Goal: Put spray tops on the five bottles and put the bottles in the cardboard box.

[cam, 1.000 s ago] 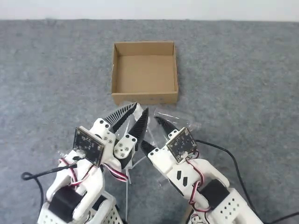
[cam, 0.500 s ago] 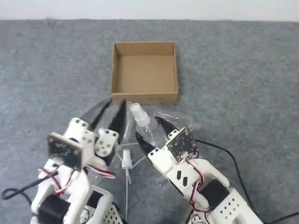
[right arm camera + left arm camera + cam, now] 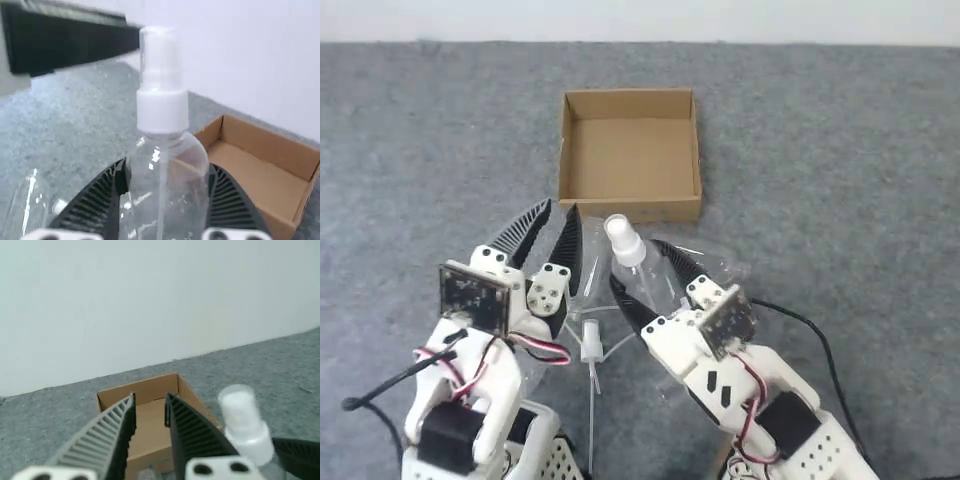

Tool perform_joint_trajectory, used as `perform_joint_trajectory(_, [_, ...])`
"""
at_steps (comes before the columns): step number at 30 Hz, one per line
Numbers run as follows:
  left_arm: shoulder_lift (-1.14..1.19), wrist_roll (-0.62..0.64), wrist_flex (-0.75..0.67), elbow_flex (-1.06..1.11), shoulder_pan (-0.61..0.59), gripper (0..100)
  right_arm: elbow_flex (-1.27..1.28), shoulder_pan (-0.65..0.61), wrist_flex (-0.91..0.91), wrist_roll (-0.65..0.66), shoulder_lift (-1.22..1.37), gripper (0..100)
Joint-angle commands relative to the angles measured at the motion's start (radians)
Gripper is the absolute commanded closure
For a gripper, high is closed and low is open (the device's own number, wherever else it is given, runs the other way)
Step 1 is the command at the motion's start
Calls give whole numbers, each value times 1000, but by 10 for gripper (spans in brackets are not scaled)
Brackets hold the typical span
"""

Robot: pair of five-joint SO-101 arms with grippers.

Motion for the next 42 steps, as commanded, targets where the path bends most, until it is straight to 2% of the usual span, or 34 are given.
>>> perform_joint_trajectory(1, [2,-40,-14,-8,64,914,-25,10,5,6,-36,894])
perform_joint_trajectory(7, [-5,-123,69,-8,198,914,-20,10,5,6,-30,894])
perform_joint_trajectory(19, [-6,-155,75,-13,195,914,12,15,5,6,-30,894])
perform_joint_trajectory(26, [-6,-152,75,-13,37,914,12,18,5,3,-30,894])
perform_joint_trajectory(31, [-6,-152,121,-8,-15,914,12,18,7,0,-30,894])
perform_joint_trajectory(34, [-6,-152,150,10,-14,914,12,16,8,-2,-30,894])
perform_joint_trajectory(38, [-6,-152,120,68,5,914,5,10,61,-2,-30,894])
perform_joint_trajectory(42, [-6,-158,118,84,104,914,3,8,68,-2,-30,894])
